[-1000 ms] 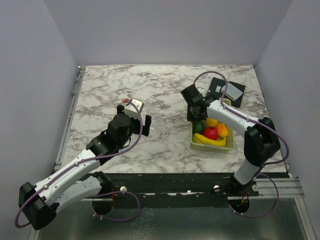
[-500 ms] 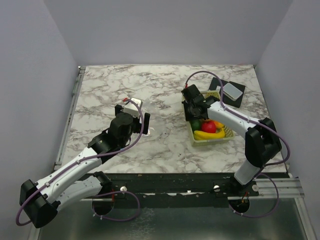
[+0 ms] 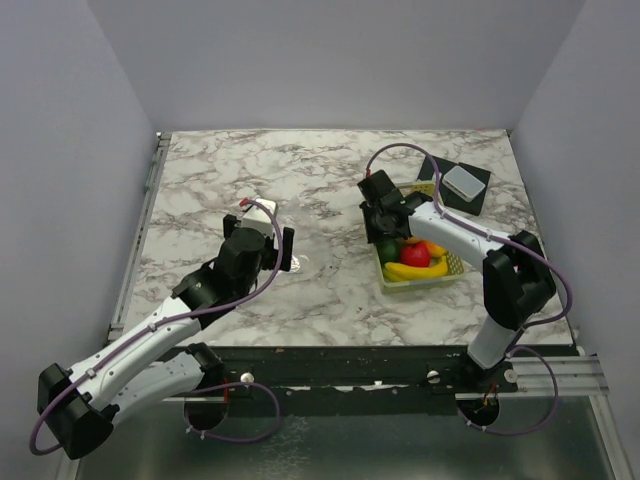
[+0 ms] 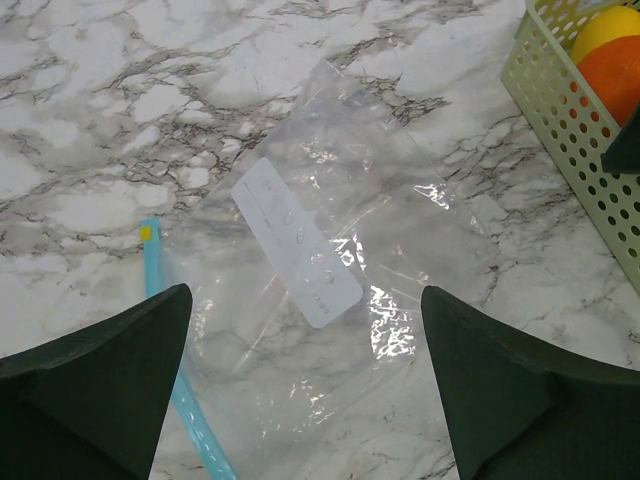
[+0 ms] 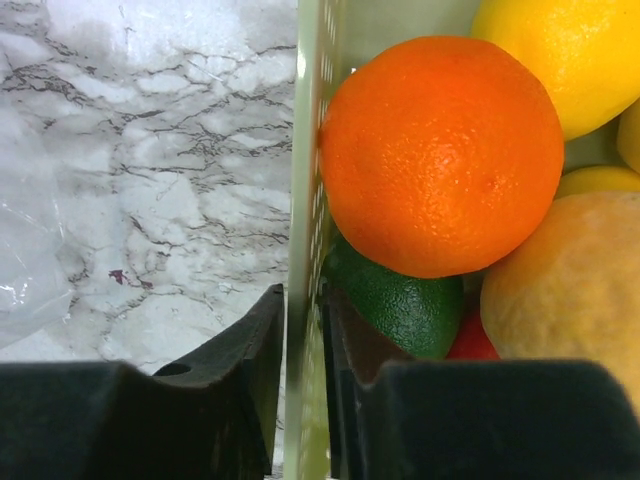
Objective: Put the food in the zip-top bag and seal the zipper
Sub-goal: Pick up the zipper food storage bag at the center of the board.
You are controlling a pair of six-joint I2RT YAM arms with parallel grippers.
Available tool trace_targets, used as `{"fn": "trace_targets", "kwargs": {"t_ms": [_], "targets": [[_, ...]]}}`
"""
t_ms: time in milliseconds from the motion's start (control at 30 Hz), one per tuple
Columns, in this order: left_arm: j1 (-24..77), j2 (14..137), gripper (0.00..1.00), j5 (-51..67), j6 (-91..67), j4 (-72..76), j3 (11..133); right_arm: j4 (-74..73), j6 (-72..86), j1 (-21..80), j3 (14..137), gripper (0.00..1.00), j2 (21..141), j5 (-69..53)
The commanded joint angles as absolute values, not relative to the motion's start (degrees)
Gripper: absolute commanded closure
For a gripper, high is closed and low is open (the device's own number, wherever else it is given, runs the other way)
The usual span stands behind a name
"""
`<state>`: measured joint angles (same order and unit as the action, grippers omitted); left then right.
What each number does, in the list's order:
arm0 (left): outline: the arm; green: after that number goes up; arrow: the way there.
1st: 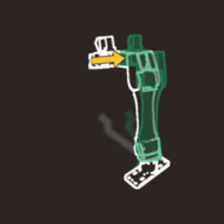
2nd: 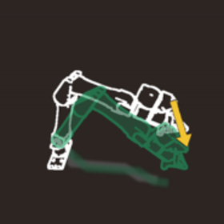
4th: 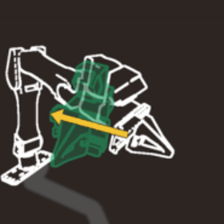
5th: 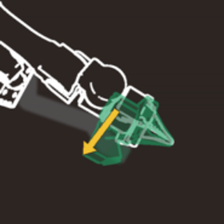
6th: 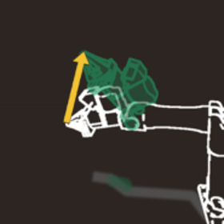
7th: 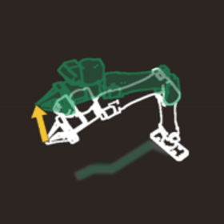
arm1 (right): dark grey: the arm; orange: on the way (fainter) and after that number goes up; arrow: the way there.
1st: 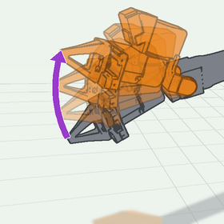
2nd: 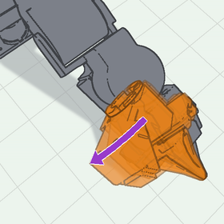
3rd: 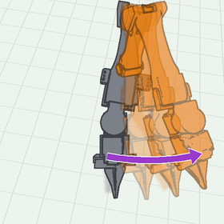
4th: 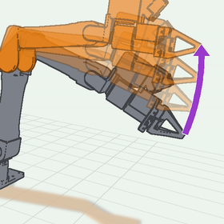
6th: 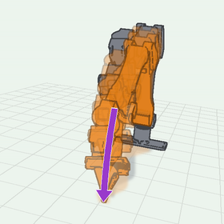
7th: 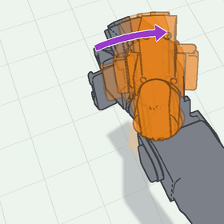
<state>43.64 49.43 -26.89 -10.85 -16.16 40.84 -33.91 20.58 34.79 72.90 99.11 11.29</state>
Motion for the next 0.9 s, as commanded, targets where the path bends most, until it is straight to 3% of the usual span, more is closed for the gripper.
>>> {"fn": "trace_targets", "kwargs": {"t_ms": [0, 300, 600, 867], "targets": [[43.9, 48.0, 0.01, -29.2, -11.9, -17.7, 42.1, -33.1, 21.0, 35.0, 73.8, 0.66, 98.7, 12.3], [43.9, 46.4, 0.01, -30.9, -11.4, -18.4, 42.0, -38.1, 21.8, 35.7, 78.8, 0.38, 93.6, 12.7], [43.9, 43.9, 0.01, -35.8, -14.7, -22.9, 43.2, -40.8, 22.0, 40.3, 85.7, 0.29, 90.8, 8.8], [43.3, 47.1, 0.01, -39.0, -27.8, -31.4, 46.4, -40.1, 22.7, 44.7, 89.0, 0.22, 92.1, 4.4]]}}
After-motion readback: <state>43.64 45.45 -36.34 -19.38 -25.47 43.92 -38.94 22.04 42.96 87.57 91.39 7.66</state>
